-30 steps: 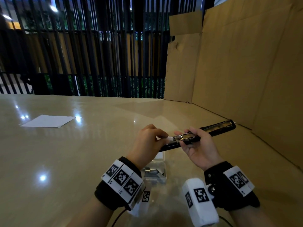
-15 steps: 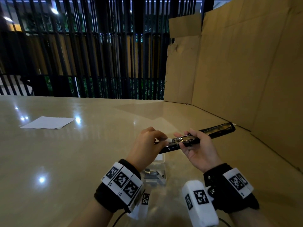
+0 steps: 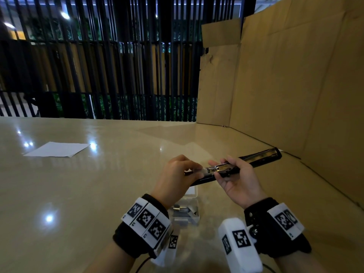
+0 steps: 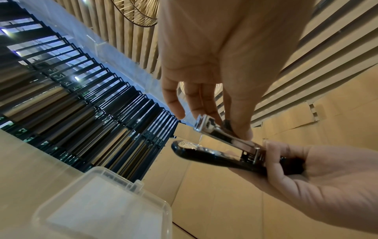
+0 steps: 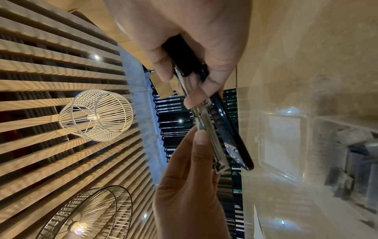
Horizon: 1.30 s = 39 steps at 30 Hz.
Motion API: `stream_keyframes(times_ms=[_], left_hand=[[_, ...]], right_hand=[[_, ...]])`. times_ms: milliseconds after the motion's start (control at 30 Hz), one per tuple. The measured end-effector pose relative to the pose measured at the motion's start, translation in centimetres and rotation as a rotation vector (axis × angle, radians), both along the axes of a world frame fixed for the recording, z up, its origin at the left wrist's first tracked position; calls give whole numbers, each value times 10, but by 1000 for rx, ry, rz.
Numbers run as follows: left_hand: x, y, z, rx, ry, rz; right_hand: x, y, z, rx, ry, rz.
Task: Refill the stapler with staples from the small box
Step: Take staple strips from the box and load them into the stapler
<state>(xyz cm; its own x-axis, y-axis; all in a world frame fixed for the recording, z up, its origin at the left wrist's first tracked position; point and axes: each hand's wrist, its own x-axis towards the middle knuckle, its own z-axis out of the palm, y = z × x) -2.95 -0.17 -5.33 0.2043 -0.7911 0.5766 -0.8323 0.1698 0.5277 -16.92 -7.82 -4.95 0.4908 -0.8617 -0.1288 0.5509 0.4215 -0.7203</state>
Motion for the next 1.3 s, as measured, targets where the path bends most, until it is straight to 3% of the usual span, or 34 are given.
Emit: stream_keyframes(times_ms=[333, 700, 1300], left_hand=[[1, -2, -4, 20, 19, -20], [28, 11, 16, 438, 640, -173], [20, 12, 16, 605, 806, -212]], right_hand=[[0, 1, 0, -5, 0, 11], [-3, 8, 8, 56, -34, 37], [2, 7, -1, 40, -31, 64]])
